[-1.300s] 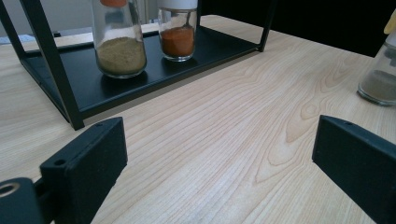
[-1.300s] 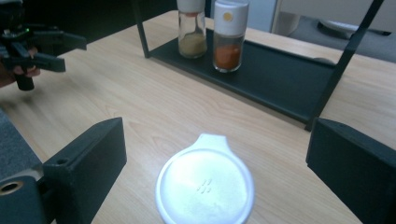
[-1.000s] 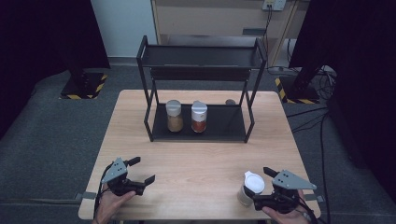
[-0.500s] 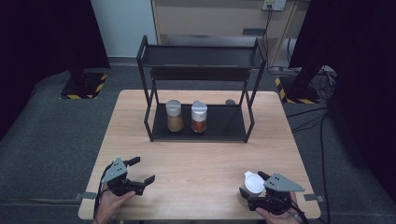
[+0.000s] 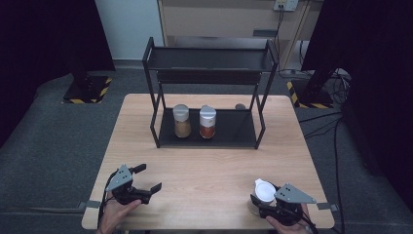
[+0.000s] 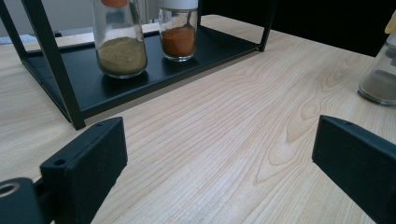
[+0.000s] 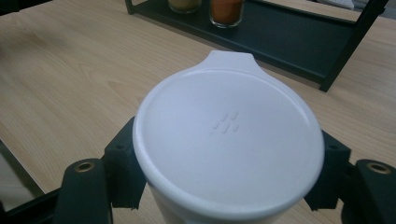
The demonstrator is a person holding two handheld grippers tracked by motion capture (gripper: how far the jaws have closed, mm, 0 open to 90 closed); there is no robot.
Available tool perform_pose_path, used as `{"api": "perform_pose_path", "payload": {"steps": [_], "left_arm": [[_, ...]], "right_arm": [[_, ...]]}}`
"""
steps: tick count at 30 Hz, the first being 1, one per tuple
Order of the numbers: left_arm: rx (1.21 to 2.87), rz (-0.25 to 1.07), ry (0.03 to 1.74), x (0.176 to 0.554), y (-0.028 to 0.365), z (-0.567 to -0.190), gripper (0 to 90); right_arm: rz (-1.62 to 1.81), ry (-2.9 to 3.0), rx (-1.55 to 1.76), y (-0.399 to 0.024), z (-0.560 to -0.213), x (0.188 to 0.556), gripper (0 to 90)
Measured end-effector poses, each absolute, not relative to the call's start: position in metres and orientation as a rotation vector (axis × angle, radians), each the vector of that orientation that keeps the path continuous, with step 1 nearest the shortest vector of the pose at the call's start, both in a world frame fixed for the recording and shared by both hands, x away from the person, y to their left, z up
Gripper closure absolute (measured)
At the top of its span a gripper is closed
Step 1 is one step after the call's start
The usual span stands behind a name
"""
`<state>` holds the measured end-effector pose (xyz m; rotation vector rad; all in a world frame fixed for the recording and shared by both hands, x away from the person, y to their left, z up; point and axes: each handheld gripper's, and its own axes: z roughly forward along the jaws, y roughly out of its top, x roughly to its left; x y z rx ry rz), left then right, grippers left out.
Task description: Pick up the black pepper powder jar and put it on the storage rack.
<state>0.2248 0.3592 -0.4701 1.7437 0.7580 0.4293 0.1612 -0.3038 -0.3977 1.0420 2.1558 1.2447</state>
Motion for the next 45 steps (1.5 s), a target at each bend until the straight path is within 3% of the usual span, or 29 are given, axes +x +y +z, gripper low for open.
{"api": "perform_pose_path", "payload": {"steps": [26,45], "left_arm": [[1.744,0.428,0.756,0.225,0.359,-0.470,2.5],[1.745,0.424,0.753,0.225,0.360,-0.470,2.4]], "right_arm": [[1.240,2.175,1.023,-0.306,-0.383,0.166,31.3],[1.255,2.232,0.978,-0.304,-0.356,0.194,31.3]]}}
